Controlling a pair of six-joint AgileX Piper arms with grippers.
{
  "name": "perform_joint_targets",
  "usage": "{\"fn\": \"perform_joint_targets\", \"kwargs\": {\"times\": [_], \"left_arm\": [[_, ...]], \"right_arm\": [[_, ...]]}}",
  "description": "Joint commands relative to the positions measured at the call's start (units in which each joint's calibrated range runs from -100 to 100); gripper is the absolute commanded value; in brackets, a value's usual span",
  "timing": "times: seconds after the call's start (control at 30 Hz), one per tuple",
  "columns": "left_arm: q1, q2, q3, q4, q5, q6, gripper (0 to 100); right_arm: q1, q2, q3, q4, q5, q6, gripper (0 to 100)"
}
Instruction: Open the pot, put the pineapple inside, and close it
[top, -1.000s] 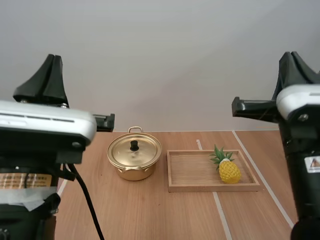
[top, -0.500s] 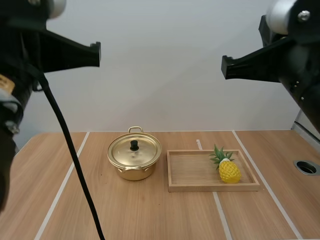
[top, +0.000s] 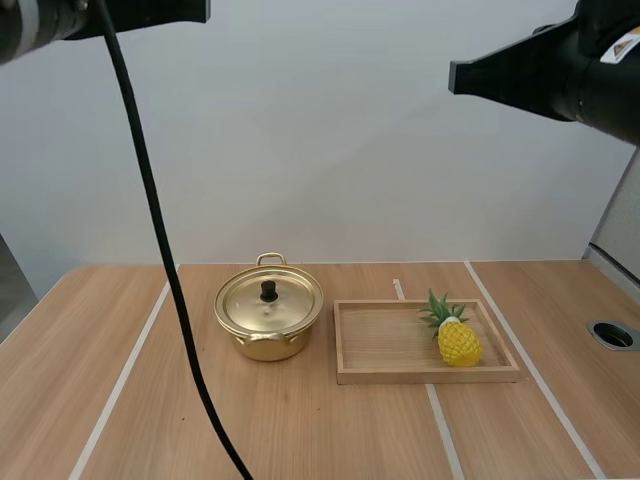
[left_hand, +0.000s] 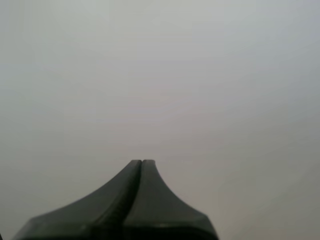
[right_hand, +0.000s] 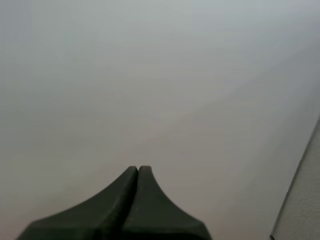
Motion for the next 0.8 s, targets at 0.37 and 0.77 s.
{"fn": "perform_joint_targets", "kwargs": {"times": [0.37, 0.77], "left_arm": [[-0.03, 15.1, -18.3, -9.7, 36.6, 7.3, 0], [-0.03, 24.9, -22.0, -10.7, 54.4, 10.0, 0]], "right_arm": [[-0.9, 5.6, -5.7, -6.3, 12.2, 0.8, 0], [-1.2, 10.0, -5.7, -8.6, 20.8, 0.8, 0]]}}
